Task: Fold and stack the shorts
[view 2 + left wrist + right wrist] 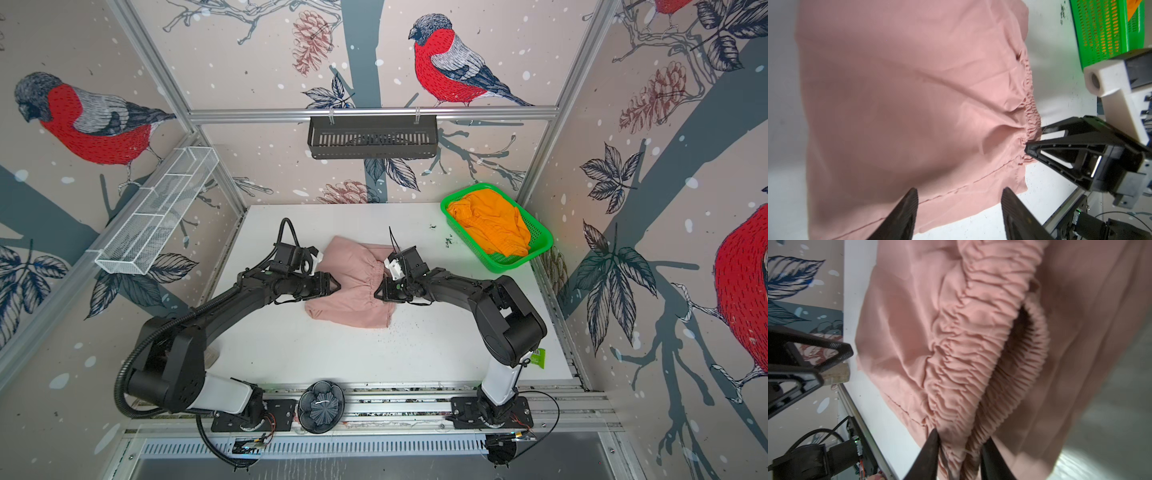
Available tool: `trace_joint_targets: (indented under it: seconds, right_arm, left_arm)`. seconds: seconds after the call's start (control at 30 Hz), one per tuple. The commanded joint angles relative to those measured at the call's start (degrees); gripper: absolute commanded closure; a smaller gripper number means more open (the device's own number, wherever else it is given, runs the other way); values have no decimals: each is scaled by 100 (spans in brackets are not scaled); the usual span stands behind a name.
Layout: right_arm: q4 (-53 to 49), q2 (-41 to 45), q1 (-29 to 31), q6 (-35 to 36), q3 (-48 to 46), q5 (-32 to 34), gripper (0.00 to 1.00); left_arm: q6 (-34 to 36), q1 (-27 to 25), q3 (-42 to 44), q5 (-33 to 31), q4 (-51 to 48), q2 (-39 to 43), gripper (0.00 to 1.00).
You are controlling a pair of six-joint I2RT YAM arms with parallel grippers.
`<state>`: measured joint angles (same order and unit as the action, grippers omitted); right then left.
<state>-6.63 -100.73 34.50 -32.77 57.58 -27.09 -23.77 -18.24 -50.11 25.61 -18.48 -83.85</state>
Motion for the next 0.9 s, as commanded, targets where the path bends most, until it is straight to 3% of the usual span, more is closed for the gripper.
trace_joint_targets:
  seconds: [0.0, 0.1, 0.33, 0.53, 0.87]
  right_arm:
    - [-1107, 220, 197, 734, 524, 1379, 54]
    - [-1379, 393, 296, 1082, 959, 1810, 52]
    - [-1097, -227, 369, 1477, 1772, 1322, 55]
    - [-549, -1104, 256, 1892, 2299, 484, 60]
    - [88, -1530, -287, 1817, 1264, 259, 65]
  left_arm:
    - [-73, -56, 159, 117, 329, -116, 40]
    - [-40, -96, 176, 4, 316, -174, 43]
    - [-16, -246, 512, -270, 603, 16, 55]
    - [-61, -259, 982, -279, 1095, -187, 58]
    - [-128, -259, 1200, -382, 1318, -270, 59]
